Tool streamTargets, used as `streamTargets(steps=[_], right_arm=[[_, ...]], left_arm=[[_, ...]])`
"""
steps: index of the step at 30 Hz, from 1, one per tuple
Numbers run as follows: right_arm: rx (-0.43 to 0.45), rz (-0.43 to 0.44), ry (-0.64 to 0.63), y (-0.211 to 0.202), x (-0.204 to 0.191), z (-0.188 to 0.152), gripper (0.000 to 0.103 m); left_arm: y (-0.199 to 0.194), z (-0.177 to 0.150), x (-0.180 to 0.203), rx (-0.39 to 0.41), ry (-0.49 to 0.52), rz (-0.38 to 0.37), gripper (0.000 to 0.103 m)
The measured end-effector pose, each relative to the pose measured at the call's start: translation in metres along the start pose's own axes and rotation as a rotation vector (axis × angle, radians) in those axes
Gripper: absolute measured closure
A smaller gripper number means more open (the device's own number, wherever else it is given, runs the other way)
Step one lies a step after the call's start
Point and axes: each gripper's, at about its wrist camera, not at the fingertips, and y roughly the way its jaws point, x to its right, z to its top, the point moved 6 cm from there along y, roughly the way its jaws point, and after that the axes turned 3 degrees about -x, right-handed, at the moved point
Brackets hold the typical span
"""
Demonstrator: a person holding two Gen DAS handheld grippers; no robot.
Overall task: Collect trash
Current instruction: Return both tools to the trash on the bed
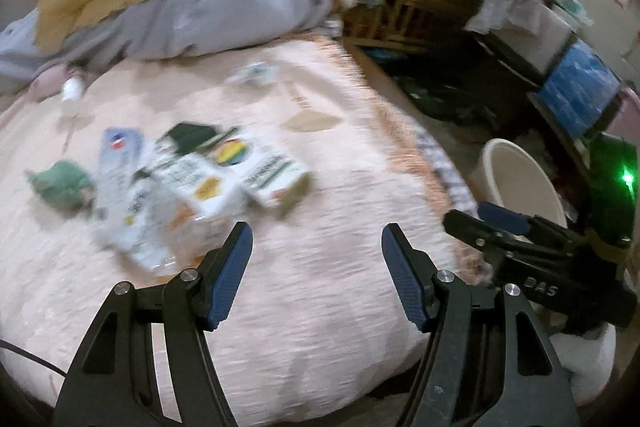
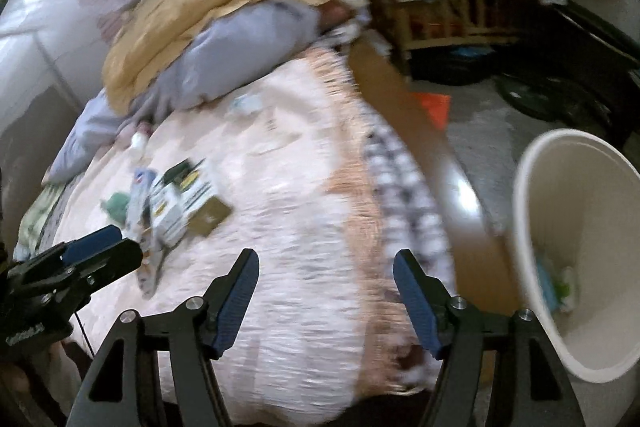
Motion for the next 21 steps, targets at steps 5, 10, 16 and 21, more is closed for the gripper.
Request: streamTargets(steps=[5,10,16,21], right_arm=[[-0.026,0.037,-0.055,0.016,-0.036,0.000,0.035],[-0.041,0.041,-0.102,0.021,-0.055,-0.005,0.035],[-0.044,0.035,-0.089,0.022,-0.050,-0.003,0.035],[-0.048,0.048,-0.075,0.027,-0.048,0.000,0.035]], left_arm=[[0.003,0.011,-0.039,0.032,-0.083,-0.008,0.037],[0.025,0.036,-0.047,0.053,-0.084,-0.074,0.037],[0.055,0.014,-0.064,-0.119,-0.086,-0.110,0.037],[0.044,-0.022,-0.095,-0.222,-0.056,-0.056,0.037]])
